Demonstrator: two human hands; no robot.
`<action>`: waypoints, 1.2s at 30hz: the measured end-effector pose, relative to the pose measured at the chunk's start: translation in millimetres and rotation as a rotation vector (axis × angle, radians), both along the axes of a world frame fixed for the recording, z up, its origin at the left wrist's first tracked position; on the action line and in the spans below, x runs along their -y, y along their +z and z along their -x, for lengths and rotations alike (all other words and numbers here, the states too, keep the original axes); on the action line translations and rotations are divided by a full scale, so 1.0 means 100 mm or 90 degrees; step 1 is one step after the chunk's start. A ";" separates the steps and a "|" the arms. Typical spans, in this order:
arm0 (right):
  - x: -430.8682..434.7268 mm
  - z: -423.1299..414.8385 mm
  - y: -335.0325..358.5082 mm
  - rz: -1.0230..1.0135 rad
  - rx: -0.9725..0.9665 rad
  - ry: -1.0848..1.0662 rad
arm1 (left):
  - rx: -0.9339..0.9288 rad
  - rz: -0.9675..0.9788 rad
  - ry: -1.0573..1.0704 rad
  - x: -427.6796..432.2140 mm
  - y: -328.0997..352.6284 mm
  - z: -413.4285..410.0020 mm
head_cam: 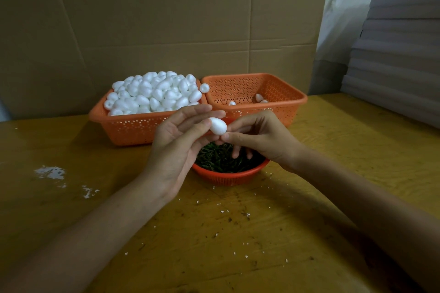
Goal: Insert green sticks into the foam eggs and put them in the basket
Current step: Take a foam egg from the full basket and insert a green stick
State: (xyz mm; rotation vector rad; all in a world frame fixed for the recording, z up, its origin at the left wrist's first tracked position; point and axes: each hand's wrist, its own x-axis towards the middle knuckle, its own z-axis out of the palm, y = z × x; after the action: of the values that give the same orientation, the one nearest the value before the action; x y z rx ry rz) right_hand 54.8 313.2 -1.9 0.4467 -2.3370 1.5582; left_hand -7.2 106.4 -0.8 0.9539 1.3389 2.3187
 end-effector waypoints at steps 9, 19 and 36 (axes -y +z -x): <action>0.05 0.01 -0.02 -0.061 -0.010 -0.018 | -0.063 0.055 -0.006 0.02 -0.01 -0.01; 0.11 -0.03 0.00 -0.083 -0.026 -0.023 | -0.127 0.094 0.029 0.03 -0.02 -0.04; 0.06 -0.11 0.08 -0.003 0.001 -0.025 | -0.115 0.118 0.093 0.02 -0.02 -0.08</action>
State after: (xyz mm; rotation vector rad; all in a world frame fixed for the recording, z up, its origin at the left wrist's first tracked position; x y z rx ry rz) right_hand 66.1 306.8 5.6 0.3974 -2.3370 1.5369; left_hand 1.0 104.5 -3.1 1.0580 1.7147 2.2042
